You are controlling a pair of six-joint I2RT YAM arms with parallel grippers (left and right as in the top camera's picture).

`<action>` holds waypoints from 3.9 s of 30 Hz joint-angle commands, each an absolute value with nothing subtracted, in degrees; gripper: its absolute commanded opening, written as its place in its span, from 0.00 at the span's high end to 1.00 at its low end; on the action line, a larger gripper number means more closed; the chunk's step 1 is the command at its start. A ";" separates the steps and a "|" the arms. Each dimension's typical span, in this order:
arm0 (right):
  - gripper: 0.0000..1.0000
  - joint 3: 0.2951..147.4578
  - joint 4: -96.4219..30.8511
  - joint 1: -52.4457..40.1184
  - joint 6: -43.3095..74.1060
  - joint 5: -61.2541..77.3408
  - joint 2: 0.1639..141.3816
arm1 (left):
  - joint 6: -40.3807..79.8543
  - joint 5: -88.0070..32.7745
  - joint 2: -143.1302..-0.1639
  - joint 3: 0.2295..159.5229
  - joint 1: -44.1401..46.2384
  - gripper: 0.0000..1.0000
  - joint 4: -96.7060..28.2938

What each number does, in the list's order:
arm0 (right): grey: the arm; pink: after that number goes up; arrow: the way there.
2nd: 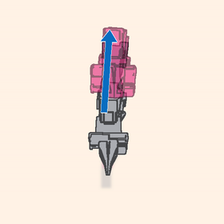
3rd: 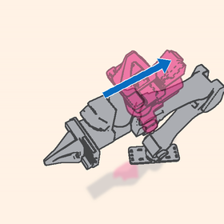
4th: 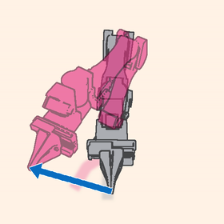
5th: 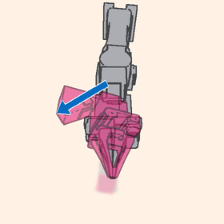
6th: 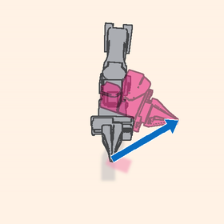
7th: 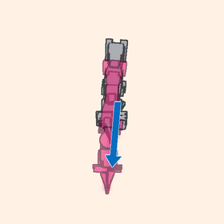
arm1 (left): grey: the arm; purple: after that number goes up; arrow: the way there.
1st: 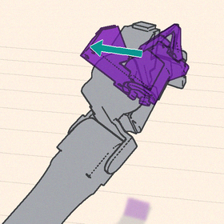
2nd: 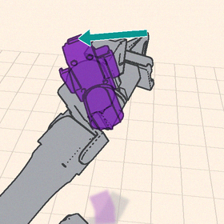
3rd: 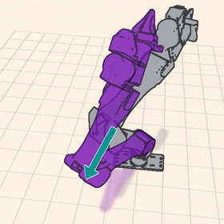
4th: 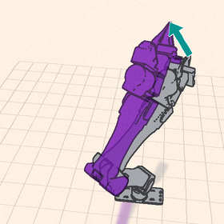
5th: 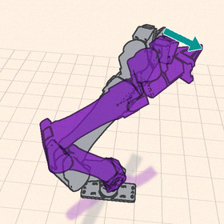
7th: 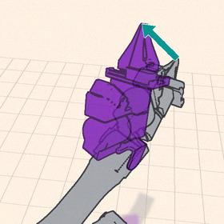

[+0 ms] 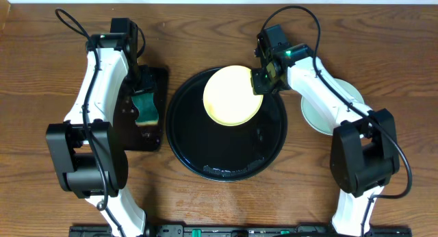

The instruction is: Clean dirty plates on tray and stack at the side

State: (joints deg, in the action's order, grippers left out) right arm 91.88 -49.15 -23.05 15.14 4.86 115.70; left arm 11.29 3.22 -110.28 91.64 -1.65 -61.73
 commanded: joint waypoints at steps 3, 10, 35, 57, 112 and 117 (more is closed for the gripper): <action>0.99 92.58 -50.89 -24.03 12.95 -8.47 107.39 | 10.74 3.92 -110.56 91.61 -1.69 0.25 -62.08; 0.99 92.58 -51.88 -30.59 8.45 -34.22 99.66 | 10.74 3.90 -110.56 91.61 -1.69 0.25 -62.08; 0.99 92.58 -52.38 -43.90 9.37 -63.00 98.54 | 10.74 3.90 -110.56 91.61 -1.69 0.25 -62.08; 0.99 81.06 -62.67 19.88 14.59 1.74 88.86 | 10.74 3.90 -110.56 91.61 -1.69 0.25 -62.08; 0.01 57.32 -38.54 -13.10 -6.90 19.29 58.54 | 10.74 3.90 -110.56 91.61 -1.69 0.24 -62.08; 0.01 43.55 -30.52 -10.37 -11.86 18.52 43.88 | 10.74 3.90 -110.56 91.61 -1.69 0.24 -62.08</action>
State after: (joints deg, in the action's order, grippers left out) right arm 51.03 -32.86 -12.23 -4.12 20.03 51.59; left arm 11.29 3.36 -110.28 91.61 -1.65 -61.78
